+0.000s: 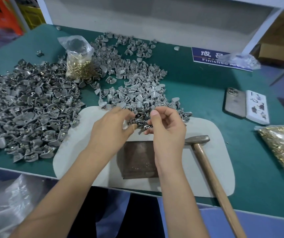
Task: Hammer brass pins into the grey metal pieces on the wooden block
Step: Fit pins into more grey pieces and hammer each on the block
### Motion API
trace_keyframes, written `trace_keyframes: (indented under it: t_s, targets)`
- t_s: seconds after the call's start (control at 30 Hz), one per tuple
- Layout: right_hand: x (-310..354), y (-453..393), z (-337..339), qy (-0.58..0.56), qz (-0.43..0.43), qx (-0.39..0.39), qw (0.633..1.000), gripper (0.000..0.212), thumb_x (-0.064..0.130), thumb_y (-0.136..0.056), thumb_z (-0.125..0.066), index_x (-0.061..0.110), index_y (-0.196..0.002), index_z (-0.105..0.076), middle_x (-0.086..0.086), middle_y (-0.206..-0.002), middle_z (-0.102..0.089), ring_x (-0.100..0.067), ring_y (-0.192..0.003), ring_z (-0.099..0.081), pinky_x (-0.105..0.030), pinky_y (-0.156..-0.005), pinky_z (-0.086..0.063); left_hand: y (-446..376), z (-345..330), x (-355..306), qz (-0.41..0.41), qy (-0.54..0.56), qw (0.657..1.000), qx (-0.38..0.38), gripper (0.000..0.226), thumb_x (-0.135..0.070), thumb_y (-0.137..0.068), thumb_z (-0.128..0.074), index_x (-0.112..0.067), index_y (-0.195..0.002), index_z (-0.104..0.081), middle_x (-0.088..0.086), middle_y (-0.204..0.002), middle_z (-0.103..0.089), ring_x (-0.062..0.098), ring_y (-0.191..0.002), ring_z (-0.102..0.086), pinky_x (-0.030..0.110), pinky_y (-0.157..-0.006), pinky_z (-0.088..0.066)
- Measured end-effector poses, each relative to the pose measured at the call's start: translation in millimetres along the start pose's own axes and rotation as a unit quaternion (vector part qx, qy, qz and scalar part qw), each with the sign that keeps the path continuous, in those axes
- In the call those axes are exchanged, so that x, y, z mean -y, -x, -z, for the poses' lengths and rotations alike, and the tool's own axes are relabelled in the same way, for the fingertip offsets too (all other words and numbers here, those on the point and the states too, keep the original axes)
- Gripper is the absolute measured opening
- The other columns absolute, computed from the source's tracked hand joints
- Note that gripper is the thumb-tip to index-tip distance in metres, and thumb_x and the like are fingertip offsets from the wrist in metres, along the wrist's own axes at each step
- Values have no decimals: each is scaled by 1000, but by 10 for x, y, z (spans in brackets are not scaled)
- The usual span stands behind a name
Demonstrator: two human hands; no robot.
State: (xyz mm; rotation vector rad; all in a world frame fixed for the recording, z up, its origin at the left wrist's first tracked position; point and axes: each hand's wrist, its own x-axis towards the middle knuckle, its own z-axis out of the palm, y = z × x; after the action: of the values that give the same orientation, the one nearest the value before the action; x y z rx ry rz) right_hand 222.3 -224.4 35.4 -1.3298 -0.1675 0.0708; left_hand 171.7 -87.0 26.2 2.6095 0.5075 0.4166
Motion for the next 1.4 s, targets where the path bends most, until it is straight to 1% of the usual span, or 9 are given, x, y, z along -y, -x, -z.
trace_keyframes:
  t_s: [0.2,0.5,0.67,0.77,1.0,1.13,1.23,1.3,1.4]
  targets:
    - [-18,-3,-1,20,13,21,999,12,9,-93,-67,22,-94,-70,-2,-84,-66,-13,-74,-63,-27,-56,-54,-57,-10,0,-17,-44,999,-9,27,-37,-88,-71,-35,-114,-65,-15,-105,-62,12,-102,-58,28,-68,-40]
    - [-12,-3,-4,36,14,17,999,11,8,-93,-68,19,-95,-70,0,-83,-68,-7,-63,-64,-34,-57,-57,-110,39,17,-45,-21,998,47,28,-32,-84,-77,-36,-95,-51,-14,-105,-58,12,-93,-53,30,-69,-34]
    - [41,24,-24,8,-1,21,1000,13,1,-92,-69,14,-92,-71,-5,-84,-75,-18,-78,-75,-29,-58,-58,-66,34,52,-56,4,997,45,34,-30,-79,-81,-38,-87,-49,-16,-97,-58,9,-87,-49,31,-63,-32]
    - [70,41,-38,-2,-4,30,1000,13,-1,-93,-67,12,-93,-69,-4,-87,-77,-20,-84,-77,-27,-59,-58,-39,23,94,-68,14,997,36,31,-31,-79,-80,-38,-85,-51,-17,-93,-57,5,-84,-45,24,-60,-32]
    - [78,56,-63,10,-6,30,999,11,1,-94,-68,12,-93,-68,-6,-86,-77,-21,-82,-77,-26,-59,-57,1,48,116,-94,18,994,47,24,-29,-83,-75,-36,-90,-53,-16,-97,-58,9,-92,-54,33,-69,-46]
    - [56,57,-65,10,-2,28,1000,11,6,-98,-64,15,-102,-68,-4,-93,-78,-22,-83,-77,-26,-59,-57,47,76,175,-77,25,997,19,24,-33,-86,-72,-40,-102,-56,-18,-95,-57,6,-93,-53,31,-69,-42]
    - [46,53,-75,22,3,30,999,18,8,-103,-56,19,-109,-69,2,-100,-79,-18,-83,-77,-24,-59,-57,97,145,208,-70,112,991,-11,18,-36,-89,-72,-40,-106,-68,-18,-91,-59,0,-84,-52,28,-69,-43]
    - [50,58,-91,24,6,27,999,15,9,-103,-55,17,-109,-65,3,-102,-79,-19,-83,-77,-25,-59,-57,175,206,156,-63,210,976,-13,10,-38,-88,-74,-39,-98,-73,-16,-87,-65,5,-78,-55,22,-67,-43]
    - [101,79,-76,19,0,22,1000,7,10,-103,-58,13,-108,-62,2,-100,-79,-21,-82,-77,-25,-59,-56,350,286,28,-50,308,950,0,8,-32,-88,-76,-39,-89,-76,-20,-87,-72,6,-80,-64,17,-68,-45]
